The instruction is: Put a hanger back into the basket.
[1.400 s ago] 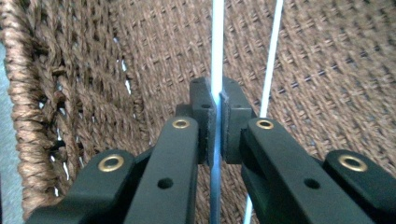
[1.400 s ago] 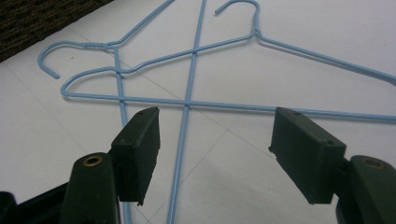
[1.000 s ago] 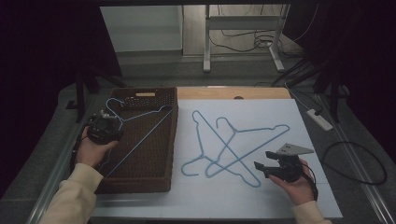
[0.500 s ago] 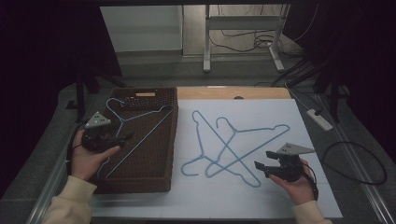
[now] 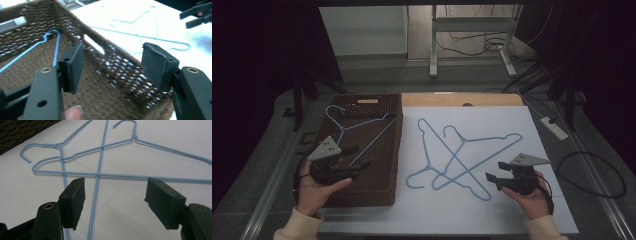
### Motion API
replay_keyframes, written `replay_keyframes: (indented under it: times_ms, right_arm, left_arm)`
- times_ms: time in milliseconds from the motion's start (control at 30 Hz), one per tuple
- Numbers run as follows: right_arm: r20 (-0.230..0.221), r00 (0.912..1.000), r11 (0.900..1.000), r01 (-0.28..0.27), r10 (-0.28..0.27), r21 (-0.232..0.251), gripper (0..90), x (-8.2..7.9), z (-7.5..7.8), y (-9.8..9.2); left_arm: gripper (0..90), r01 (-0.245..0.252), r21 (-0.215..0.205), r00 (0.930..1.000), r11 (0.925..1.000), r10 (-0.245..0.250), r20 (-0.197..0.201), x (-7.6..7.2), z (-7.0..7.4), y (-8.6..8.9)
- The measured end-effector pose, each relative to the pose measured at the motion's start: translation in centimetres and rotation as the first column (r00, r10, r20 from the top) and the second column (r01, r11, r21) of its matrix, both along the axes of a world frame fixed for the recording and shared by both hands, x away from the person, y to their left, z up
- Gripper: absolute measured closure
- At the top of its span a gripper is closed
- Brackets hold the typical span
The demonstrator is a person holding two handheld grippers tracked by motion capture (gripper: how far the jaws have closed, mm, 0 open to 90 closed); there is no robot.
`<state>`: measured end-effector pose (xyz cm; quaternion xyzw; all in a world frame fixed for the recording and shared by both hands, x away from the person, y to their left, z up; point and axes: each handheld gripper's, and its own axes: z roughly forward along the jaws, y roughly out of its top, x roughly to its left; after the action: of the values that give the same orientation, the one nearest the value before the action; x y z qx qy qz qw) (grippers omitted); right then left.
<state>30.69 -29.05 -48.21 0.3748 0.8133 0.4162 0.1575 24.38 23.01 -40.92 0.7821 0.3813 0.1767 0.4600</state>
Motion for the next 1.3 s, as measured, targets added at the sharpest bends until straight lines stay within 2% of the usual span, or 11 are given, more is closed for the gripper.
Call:
replay_keyframes:
  times_ms: [167, 433, 567, 1300]
  right_arm:
    - [-0.002, 1.0000, 1.000, 0.001, -0.001, 0.000, 32.5, 0.0, -0.1, 0.0]
    - [-0.003, 1.0000, 1.000, 0.002, -0.002, -0.003, 32.5, 0.1, -0.1, 0.0]
    - [-0.004, 1.0000, 1.000, -0.001, 0.001, -0.009, 32.5, 0.0, -0.1, 0.0]
    - [0.002, 1.0000, 1.000, -0.003, 0.003, 0.000, 32.6, 0.0, 0.0, -0.1]
  left_arm:
    - [35.6, 0.034, -0.009, 0.9994, 0.9994, -0.034, -0.008, -0.4, -0.8, -1.4]
    - [35.6, 0.039, -0.025, 0.9990, 0.9989, -0.040, -0.018, -0.8, -2.1, -2.7]
    - [35.6, 0.051, -0.020, 0.9984, 0.9985, -0.052, -0.022, -1.0, -2.4, -3.3]
    - [35.8, 0.051, -0.034, 0.9983, 0.9981, -0.052, -0.027, -1.3, -2.7, -3.6]
